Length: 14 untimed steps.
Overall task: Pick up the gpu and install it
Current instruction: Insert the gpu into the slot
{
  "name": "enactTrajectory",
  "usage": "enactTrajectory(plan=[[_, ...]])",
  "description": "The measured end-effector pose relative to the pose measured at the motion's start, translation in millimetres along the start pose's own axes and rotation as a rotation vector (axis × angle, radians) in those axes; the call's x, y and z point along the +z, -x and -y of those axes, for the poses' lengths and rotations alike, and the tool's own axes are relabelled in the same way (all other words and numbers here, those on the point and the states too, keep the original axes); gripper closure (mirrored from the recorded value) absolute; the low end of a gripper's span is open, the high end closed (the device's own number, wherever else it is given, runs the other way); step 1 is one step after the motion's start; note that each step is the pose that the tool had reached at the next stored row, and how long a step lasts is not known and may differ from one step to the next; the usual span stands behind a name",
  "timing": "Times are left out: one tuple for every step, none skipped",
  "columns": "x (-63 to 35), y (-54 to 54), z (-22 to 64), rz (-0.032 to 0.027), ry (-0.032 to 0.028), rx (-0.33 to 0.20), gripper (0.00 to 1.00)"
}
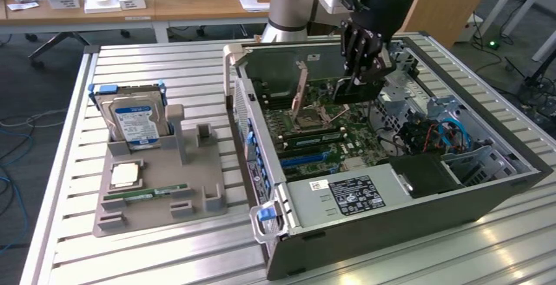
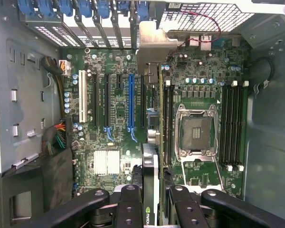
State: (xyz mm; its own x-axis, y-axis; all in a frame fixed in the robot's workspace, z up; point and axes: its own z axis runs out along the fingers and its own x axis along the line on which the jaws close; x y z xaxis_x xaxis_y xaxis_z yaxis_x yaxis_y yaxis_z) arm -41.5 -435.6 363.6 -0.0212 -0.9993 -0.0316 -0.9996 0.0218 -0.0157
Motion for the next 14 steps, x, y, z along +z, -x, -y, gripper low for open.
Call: enactTrajectory(plan=[[0.0,0.0,0.0,0.0000,0.0000,0.000,0.73],[0.0,0.0,0.0,0.0000,-0.0001,0.000,0.73],[0.1,0.0,0.0,0.0001,-0.0001,0.000,0.73],[0.1,-0.3,-0.1,0.0003,-0.0001,0.000,0.73],[0.2,-0.6,-0.1,0.0003,-0.0001,0.000,0.73],[0.1,-1.1,0.0,0.0001,-0.0001,0.000,0.73],[0.1,-1.4,0.0,0.0001,0.0000,0.000,0.73],[0.2,-1.6,0.0,0.0002,-0.0001,0.000,0.73],[0.2,-1.6,0.0,0.0002,-0.0001,0.000,0.73],[0.1,-1.6,0.1,0.0002,-0.0001,0.000,0.73],[0.1,-1.6,0.1,0.0001,-0.0001,0.000,0.73],[0.1,-1.7,0.0,0.0000,0.0000,0.000,0.73],[0.1,-1.7,0.0,0.0001,-0.0001,0.000,0.73],[0.1,-1.7,0.0,0.0000,0.0000,0.000,0.73]])
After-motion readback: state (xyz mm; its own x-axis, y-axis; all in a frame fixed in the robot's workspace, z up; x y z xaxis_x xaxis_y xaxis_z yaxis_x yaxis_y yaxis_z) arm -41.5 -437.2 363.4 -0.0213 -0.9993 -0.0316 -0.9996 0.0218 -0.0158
